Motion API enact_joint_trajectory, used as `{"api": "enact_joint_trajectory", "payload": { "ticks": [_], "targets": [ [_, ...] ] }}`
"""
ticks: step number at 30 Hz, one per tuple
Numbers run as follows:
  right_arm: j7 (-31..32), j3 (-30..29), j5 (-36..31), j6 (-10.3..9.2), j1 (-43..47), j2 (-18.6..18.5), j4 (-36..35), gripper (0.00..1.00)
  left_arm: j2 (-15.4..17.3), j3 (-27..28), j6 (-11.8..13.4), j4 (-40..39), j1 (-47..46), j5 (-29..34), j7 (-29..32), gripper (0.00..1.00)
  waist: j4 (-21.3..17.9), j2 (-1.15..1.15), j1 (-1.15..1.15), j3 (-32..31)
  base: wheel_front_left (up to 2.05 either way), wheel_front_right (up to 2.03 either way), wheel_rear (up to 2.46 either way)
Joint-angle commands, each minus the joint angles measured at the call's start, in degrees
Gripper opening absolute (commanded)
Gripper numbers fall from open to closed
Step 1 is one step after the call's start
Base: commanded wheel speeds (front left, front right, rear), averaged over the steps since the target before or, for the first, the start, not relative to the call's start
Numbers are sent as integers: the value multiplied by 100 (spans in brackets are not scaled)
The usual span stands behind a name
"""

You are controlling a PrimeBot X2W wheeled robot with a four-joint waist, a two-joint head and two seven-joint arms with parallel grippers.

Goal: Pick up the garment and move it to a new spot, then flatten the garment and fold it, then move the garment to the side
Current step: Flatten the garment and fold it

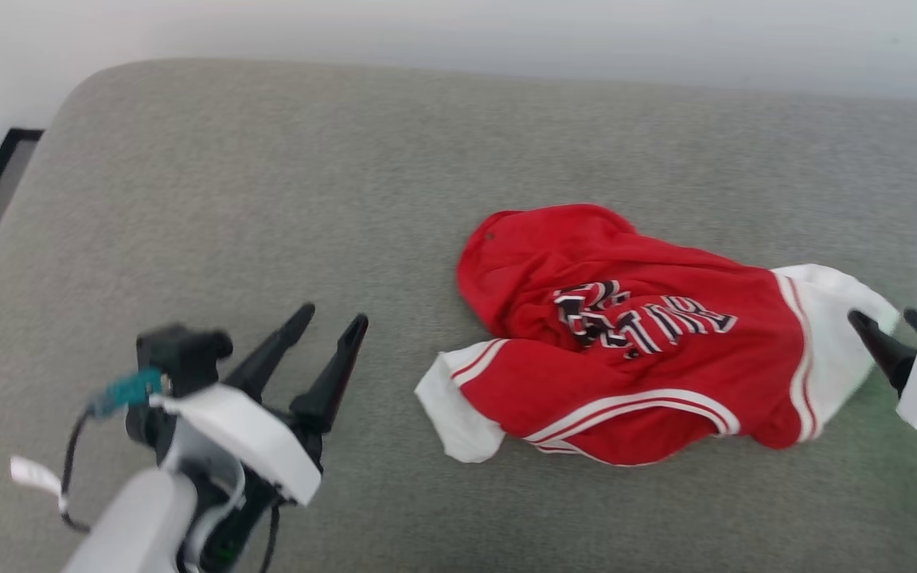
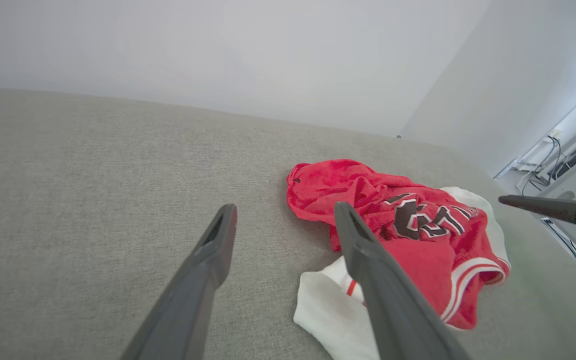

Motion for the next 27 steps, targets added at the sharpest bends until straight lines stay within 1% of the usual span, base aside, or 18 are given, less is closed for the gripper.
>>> {"api": "enact_joint_trajectory", "payload": {
  "ticks": [1,5,8,12,15,18,20,23,27],
  "targets": [
    [-180,-137,-105,-3,118,87,-159,100,88,-41,-16,-76,-181,-82,202,100,-157,0,0,-66,0,0,0],
    [-638,-493,-392,-2,308,446,-677,100,309,-259,-16,-241,-579,-303,873,100,-398,0,0,-101,0,0,0],
    [-959,-757,-682,-2,448,748,-1069,100,427,-529,-16,-274,-931,-431,1468,100,-594,0,0,-111,0,0,0],
    [-1481,-932,-1058,-2,611,1195,-1569,100,479,-841,-16,-212,-1439,-640,2253,100,-893,0,0,-75,0,0,0],
    [-1865,-1052,-1241,-1,700,1540,-1805,100,463,-1050,-16,-126,-1883,-690,2758,100,-1126,0,0,8,0,0,0],
    [-2117,-974,-1331,-2,725,1822,-1923,100,444,-1236,-16,132,-2318,-783,3237,100,-1356,0,0,119,0,0,0],
    [-2168,-882,-1351,-2,724,1939,-1941,100,437,-1362,-16,400,-2584,-818,3550,100,-1516,0,0,201,0,0,0],
    [-2211,-752,-1287,-2,678,2059,-1945,100,354,-1516,15,877,-2907,-786,3971,100,-1737,0,0,335,0,0,0],
    [-2210,-525,-1197,-2,614,2127,-1940,100,286,-1763,157,1578,-3199,-576,4437,100,-1977,0,0,519,0,0,0]
  ]
}}
